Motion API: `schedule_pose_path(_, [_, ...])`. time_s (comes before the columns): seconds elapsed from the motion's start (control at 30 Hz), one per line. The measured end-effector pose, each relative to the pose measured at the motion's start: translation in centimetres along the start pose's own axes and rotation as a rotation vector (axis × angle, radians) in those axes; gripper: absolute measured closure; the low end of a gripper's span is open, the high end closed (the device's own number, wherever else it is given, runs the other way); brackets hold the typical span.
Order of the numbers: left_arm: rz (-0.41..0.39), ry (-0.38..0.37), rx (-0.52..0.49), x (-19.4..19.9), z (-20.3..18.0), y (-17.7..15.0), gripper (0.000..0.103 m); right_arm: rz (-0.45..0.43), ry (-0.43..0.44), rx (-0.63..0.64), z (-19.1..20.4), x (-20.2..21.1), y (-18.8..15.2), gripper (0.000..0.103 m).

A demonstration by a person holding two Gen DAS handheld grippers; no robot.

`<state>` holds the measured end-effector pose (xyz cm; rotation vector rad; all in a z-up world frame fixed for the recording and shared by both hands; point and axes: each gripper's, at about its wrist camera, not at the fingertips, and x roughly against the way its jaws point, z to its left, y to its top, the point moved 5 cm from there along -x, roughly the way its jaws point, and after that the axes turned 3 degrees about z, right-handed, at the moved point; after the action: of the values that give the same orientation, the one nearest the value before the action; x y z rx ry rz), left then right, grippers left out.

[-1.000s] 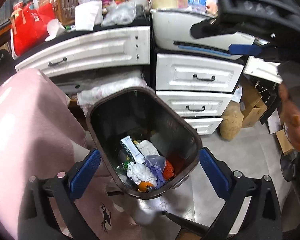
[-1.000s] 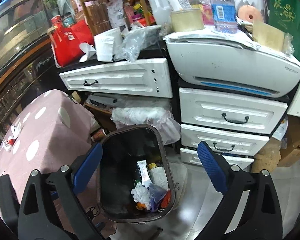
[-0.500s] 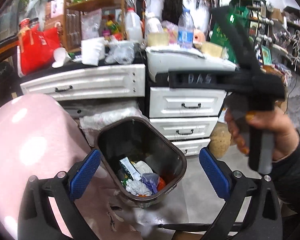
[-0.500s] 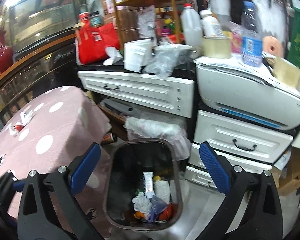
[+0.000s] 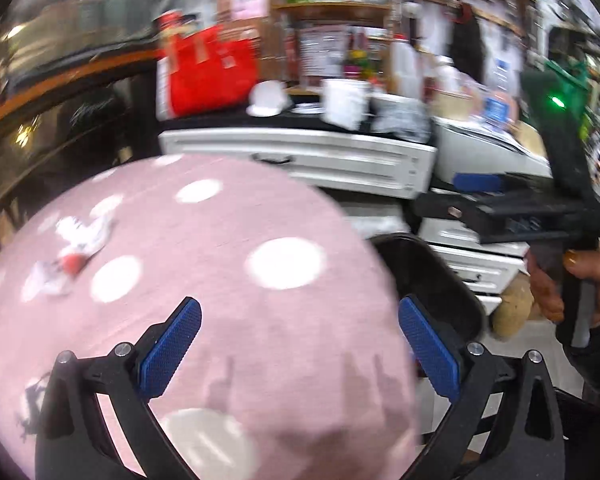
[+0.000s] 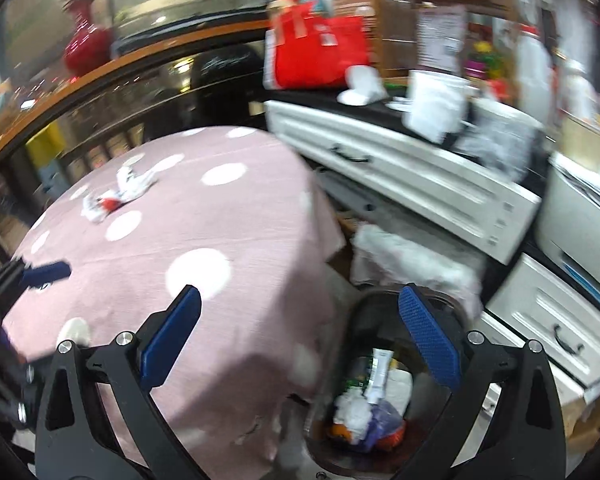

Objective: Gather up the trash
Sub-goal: 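Swing both tools back toward the table, then grasp the white-red wrapper with the left tool while the right tool grasps a white tissue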

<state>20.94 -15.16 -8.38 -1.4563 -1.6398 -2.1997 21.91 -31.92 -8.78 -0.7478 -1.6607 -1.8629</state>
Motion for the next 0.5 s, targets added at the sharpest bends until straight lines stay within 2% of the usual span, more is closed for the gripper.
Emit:
schedule_pose_path(0.2, [-0.005, 0.120, 0.085, 0.3, 8.7, 0.3, 0.006, 0.045, 0.073, 0.111, 5.5, -2.6, 1.1, 0.006])
schedule_pose_path(0.37, [0.015, 0.245, 0.140, -0.7, 16.6, 1.0, 0.006, 0.058, 0.114, 0.162, 8.5, -3.8, 1.9, 0.006])
schedule_pose_path(0.5, [0.071, 0.259, 0.194, -3.0, 21.7, 0.8, 0.006, 0.065, 0.153, 0.170, 9.9, -4.5, 2.4, 0.006])
